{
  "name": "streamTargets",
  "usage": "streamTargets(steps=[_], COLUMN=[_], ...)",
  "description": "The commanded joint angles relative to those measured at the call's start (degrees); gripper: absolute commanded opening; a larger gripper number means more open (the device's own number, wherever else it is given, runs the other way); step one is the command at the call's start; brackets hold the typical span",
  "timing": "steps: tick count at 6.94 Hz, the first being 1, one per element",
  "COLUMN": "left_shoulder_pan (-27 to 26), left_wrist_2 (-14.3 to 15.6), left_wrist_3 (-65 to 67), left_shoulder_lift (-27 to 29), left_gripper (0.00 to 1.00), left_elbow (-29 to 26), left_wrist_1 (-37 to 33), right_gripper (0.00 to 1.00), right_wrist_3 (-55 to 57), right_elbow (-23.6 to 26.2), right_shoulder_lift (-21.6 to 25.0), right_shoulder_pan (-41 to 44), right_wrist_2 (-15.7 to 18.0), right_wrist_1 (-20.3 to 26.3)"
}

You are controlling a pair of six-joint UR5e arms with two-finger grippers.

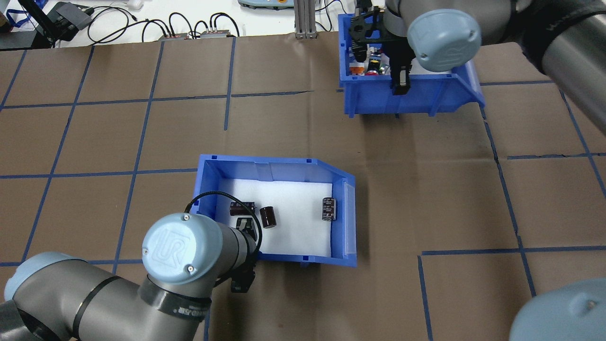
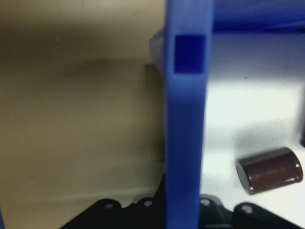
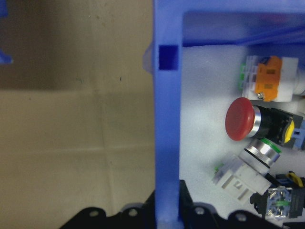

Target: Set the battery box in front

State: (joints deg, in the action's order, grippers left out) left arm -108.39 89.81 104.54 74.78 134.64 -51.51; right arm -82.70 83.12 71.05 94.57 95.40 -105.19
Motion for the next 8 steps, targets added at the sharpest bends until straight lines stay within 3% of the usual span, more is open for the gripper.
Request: streamTargets(steps=[1, 2, 4, 5, 6, 8], left_shoulder_pan=[11.57, 15.45, 16.54, 16.54, 14.80, 10.07], left_wrist_2=[-2.07, -5.31, -6.39, -10.66, -11.40, -11.14], left_wrist_3=[-11.51, -14.78, -14.55, -14.02, -13.67, -13.32], left_shoulder_lift=[1.93, 4.90, 15.86, 22.01, 27.81, 36.62], left_gripper=[0.00, 0.00, 0.00, 0.00, 0.00, 0.00], left_elbow=[-6.80, -12.86, -22.45, -28.59, -35.17, -42.24], left_wrist_1=[-6.09, -12.15, -12.31, -12.30, -12.30, -11.43], right_gripper=[0.05, 0.05, 0.05, 0.04, 0.05, 0.05], right_wrist_3=[-8.41, -11.14, -16.42, -18.79, -20.21, -23.11], right_elbow=[6.76, 9.23, 15.81, 20.20, 24.07, 29.53], right_shoulder_lift=[6.01, 8.47, 14.17, 17.60, 21.29, 26.06], right_shoulder_pan=[-7.62, -9.82, -13.96, -15.89, -16.43, -17.48], right_wrist_2=[-0.22, -0.13, -0.22, -0.65, -1.09, -0.75], right_wrist_1=[-0.28, -0.28, -0.36, -0.80, -0.72, -0.89])
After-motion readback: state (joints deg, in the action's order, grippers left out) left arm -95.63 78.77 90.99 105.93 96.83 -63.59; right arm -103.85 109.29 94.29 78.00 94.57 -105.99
